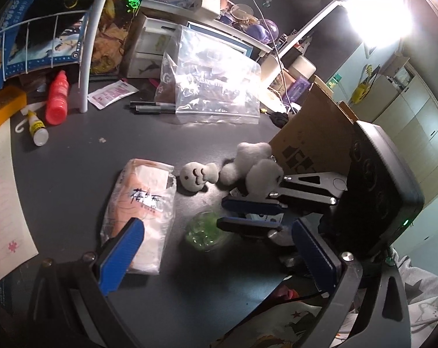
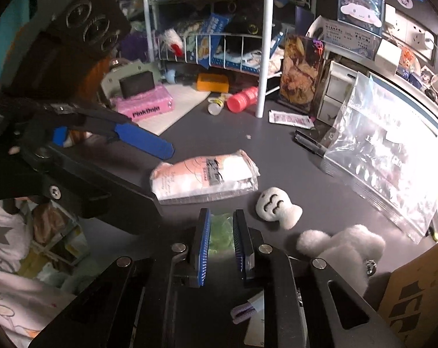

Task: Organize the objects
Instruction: 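Grasp the green translucent jelly cup with the left tool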

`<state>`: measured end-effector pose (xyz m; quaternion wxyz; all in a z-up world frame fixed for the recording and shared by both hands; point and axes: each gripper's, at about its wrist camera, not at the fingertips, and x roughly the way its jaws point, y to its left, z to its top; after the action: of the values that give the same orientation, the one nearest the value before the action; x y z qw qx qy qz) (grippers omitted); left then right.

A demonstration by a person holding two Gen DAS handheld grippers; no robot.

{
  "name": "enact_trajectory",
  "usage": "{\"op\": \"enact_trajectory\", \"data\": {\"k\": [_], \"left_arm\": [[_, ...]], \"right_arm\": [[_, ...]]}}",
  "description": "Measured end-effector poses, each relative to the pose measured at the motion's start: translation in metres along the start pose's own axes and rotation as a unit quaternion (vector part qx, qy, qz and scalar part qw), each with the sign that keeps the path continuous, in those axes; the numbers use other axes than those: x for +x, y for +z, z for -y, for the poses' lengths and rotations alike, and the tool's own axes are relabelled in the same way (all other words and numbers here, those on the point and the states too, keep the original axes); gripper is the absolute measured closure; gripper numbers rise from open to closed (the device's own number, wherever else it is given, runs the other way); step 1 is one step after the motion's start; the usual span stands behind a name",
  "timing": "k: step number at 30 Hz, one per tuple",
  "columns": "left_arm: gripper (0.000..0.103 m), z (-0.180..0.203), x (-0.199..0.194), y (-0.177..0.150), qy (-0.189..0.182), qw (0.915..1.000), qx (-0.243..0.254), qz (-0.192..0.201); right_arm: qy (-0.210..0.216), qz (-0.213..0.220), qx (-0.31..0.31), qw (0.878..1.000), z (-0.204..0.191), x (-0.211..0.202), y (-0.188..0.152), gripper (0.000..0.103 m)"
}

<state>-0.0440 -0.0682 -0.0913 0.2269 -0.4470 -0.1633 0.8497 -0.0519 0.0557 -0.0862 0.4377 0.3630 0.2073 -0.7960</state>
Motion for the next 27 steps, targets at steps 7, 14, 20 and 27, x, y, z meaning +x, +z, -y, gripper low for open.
{"op": "enact_trajectory", "data": {"k": [7,14,20,27], "left_arm": [[0.002,-0.002,0.0,-0.002,0.007,1.0,-0.002,-0.004],[0.002,-0.006,-0.004,-0.003,0.012,0.9999,-0.009,0.001],[0.002,-0.008,-0.008,-0.007,0.019,0.9998,-0.01,0.001],[0.002,-0.014,-0.006,-0.008,0.017,0.9997,-0.016,-0.003]], "right_arm": [[0.023,-0.012,0.03,0.999,0.013,0.005,-0.015,0.073],[0.028,-0.022,0.022,0.999,0.003,0.019,-0.012,0.052],[0.017,-0.025,0.023,0.999,0.004,0.033,-0.008,0.066],[0.015,-0.022,0.011,1.0,0.001,0.03,-0.01,0.067]]}}
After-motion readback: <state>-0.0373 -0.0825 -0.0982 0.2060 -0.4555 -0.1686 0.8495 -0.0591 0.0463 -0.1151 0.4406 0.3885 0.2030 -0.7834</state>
